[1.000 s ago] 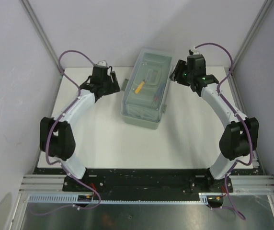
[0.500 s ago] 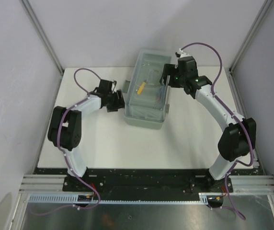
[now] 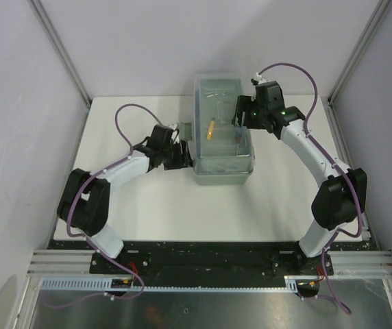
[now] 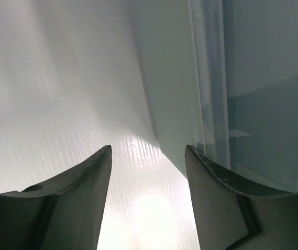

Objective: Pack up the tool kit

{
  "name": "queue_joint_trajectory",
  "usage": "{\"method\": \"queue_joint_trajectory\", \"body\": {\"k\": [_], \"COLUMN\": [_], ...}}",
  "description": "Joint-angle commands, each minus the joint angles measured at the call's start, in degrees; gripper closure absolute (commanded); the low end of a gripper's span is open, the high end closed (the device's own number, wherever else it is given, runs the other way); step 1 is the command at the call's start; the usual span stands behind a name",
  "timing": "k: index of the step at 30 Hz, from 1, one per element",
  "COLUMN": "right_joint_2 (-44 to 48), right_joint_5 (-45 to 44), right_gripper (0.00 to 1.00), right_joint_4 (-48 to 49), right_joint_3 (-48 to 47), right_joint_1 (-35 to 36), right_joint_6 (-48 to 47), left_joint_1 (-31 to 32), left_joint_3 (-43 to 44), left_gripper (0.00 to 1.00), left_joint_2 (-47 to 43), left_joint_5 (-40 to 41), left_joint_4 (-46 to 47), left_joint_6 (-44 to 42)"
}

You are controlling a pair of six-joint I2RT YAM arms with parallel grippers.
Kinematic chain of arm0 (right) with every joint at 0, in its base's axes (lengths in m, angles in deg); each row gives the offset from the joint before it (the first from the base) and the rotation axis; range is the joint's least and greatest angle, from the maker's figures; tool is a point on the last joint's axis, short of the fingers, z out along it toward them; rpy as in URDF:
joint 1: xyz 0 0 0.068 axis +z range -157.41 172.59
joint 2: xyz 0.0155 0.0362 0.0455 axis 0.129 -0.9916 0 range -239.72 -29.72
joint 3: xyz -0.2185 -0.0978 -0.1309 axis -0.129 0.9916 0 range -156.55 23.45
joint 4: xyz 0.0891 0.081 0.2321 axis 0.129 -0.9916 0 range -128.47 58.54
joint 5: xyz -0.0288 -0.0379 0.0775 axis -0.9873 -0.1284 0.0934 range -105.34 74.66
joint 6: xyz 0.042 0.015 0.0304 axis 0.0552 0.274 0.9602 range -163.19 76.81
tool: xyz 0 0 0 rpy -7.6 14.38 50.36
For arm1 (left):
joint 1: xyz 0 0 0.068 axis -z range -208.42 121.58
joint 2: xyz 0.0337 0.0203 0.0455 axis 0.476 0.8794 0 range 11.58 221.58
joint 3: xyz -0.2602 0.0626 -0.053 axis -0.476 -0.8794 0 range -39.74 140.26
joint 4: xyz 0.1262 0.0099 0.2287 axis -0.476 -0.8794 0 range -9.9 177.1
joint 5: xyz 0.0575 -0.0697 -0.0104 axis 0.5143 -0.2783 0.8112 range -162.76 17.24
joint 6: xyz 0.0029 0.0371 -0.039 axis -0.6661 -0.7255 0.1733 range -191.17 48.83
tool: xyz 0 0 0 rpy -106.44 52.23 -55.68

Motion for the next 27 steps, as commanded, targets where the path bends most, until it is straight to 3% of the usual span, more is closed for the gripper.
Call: {"method": "queue_joint_trajectory", "body": {"k": [1,9,15,23,27], "right_joint_2": [-0.58,1.09,2.05,8.79,11.3], "right_joint_5": [0.17,-0.55,-0.28,0.12,-0.51], "right_gripper": [0.3,0.36,0.38,0.4,0.39], "right_joint_4": [-8.63,-16.47,-22.32,-24.38,-21.67], "right_joint_3": [-0.07,3.36,4.24,13.11,11.82], "right_joint_1": [1.52,1.49,1.58,2.68,0.72], "right_joint_6": [0.06,-2.19,-4.31,-4.37,-2.6], "left_joint_1": [2.7,5.72,8.75,14.46,14.6], "left_joint_3": [-0.02,-0.84,-2.2,-3.76,-5.96], "left_gripper": [0.36,0.37,0.36,0.35,0.35], "left_joint_2": [-2.77,-2.7,-4.02,-6.43,-9.31], "left_joint_5": [-2.49,1.53,1.42,6.46,9.11], "left_joint_4": [5.75,8.29,11.67,12.86,13.16], "left_joint_6": [2.35,4.65,1.76,1.01,2.26]}}
